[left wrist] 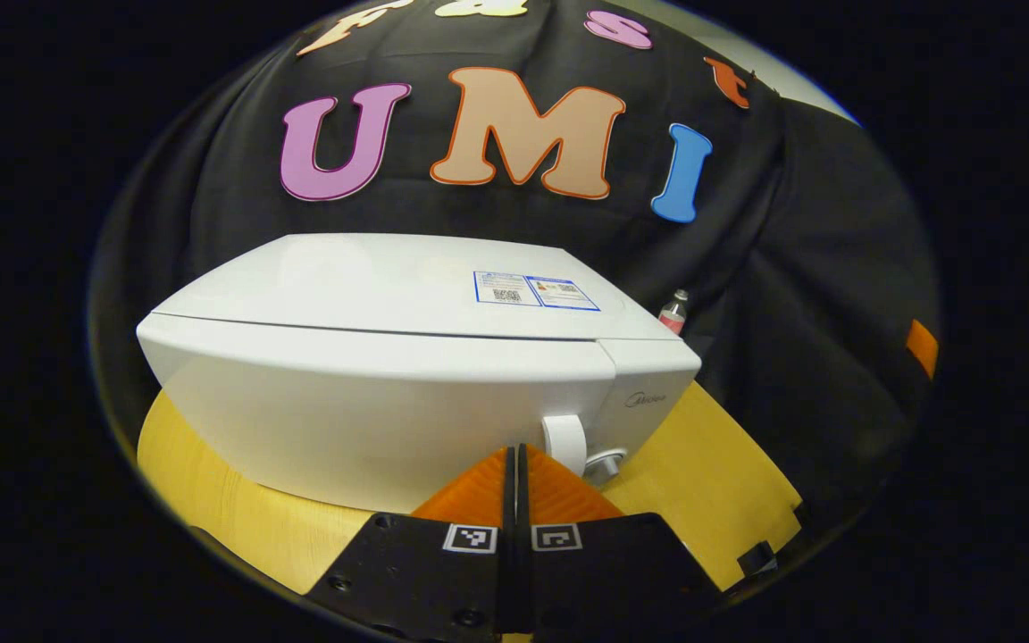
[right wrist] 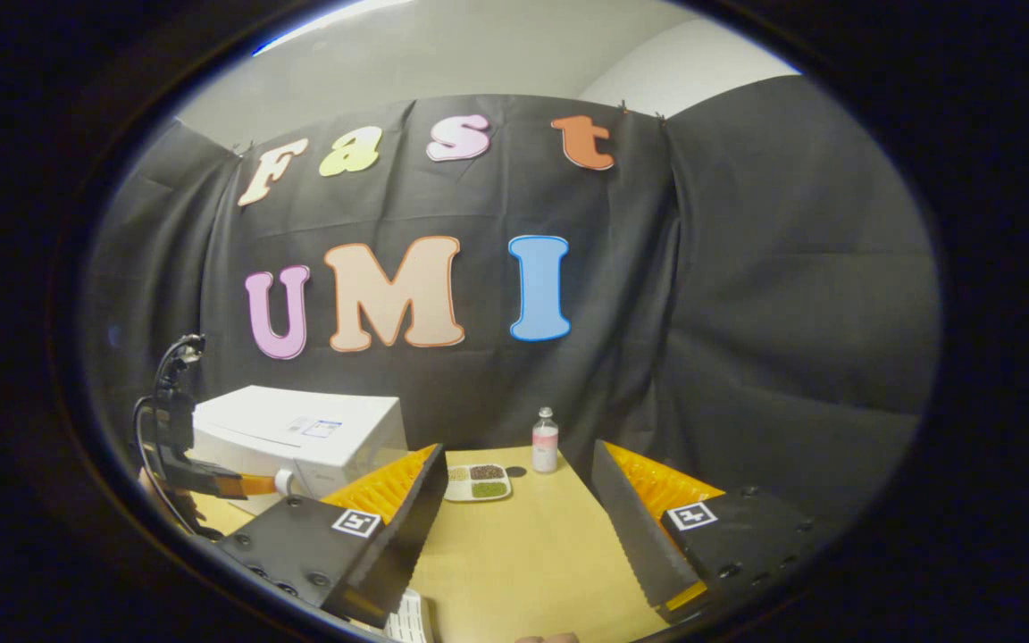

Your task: Open the microwave oven with the left hand, put the food in, and close the microwave oven.

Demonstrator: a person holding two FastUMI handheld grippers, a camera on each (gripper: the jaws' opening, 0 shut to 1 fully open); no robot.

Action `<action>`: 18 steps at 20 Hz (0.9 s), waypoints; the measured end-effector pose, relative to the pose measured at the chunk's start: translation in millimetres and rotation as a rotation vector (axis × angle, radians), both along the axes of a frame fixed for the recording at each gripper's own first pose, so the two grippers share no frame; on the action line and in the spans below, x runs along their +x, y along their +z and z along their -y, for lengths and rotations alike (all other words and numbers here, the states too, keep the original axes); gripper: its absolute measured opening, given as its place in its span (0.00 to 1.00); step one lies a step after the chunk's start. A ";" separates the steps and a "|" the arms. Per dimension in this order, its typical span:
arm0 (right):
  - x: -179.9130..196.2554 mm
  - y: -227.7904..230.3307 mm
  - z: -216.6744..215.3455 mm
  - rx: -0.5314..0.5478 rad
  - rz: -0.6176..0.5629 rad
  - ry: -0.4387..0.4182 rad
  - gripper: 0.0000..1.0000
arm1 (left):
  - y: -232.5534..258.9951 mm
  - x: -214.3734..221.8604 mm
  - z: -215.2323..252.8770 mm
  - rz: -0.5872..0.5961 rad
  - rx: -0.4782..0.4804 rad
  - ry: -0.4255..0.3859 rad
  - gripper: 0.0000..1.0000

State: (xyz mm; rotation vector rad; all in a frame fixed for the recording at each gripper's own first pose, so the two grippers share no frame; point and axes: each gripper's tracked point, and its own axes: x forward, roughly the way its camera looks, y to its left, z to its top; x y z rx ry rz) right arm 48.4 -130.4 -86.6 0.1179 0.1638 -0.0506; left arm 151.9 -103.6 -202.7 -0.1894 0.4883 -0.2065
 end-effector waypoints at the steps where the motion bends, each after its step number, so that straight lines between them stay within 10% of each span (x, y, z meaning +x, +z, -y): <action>1: -0.2 -1.0 -0.6 -0.005 -0.004 0.004 0.92 | 8.9 -7.6 -1.8 0.024 0.006 -0.003 0.00; 16: 13.1 20.3 -65.3 -0.079 0.046 0.189 0.94 | 231.4 -97.7 -89.7 0.530 0.117 0.169 0.00; 18: 14.0 27.9 -70.8 -0.056 0.055 0.197 0.94 | 259.6 -104.4 -87.6 0.643 0.029 0.195 0.64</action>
